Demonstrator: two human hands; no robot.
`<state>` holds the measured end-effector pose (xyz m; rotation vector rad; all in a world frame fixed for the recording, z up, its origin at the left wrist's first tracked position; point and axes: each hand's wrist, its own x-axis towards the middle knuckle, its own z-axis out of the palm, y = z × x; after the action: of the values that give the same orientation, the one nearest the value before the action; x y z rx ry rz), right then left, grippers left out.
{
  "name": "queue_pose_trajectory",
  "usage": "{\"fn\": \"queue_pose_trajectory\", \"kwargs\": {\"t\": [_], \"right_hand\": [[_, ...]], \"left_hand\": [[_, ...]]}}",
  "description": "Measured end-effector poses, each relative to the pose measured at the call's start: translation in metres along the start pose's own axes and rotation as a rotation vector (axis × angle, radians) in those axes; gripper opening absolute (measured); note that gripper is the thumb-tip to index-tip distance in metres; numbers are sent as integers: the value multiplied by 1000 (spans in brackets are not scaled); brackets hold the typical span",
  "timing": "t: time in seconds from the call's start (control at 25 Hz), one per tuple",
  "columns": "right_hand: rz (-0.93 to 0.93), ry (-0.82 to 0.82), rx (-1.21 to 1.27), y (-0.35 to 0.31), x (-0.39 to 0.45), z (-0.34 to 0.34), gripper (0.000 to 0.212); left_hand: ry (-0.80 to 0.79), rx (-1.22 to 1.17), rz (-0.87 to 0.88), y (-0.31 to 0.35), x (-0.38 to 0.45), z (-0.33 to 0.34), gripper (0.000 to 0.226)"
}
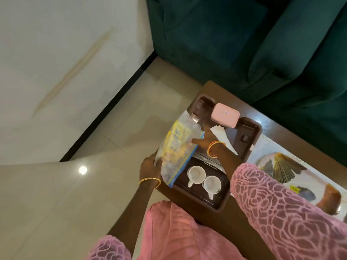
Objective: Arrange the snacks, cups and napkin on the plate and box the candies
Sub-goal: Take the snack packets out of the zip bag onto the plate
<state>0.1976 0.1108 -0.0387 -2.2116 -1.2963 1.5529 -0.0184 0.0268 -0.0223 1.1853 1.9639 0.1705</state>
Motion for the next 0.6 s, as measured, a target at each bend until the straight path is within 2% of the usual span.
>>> {"fn": "queue_pose_trajectory", "kwargs": {"t": [0.08, 0.16, 0.24, 0.32, 0.4, 0.48, 0.6], "right_hand": [[80, -10, 93, -1, 7, 5, 80], [126, -11, 78, 3, 10, 5, 73], [170, -18, 132, 5, 13, 2, 66], [197, 10, 247, 1, 11, -3, 50], [192, 4, 405, -5, 2, -9, 45], [79, 8, 451, -8, -17, -18, 57], [-308, 98, 148, -4, -58, -36, 68]], "left_hand": [[-14, -37, 10, -2, 7, -5, 34], [-25, -86, 28, 2, 9, -9, 35], [-117, -330, 60, 16, 8, -14, 26], [-285, -635, 65, 37, 4, -21, 20], [-370, -772, 49, 57, -1, -28, 20], [-348, -853, 31, 81, -3, -37, 22], [-347, -1036, -19, 112, -6, -54, 31]]}}
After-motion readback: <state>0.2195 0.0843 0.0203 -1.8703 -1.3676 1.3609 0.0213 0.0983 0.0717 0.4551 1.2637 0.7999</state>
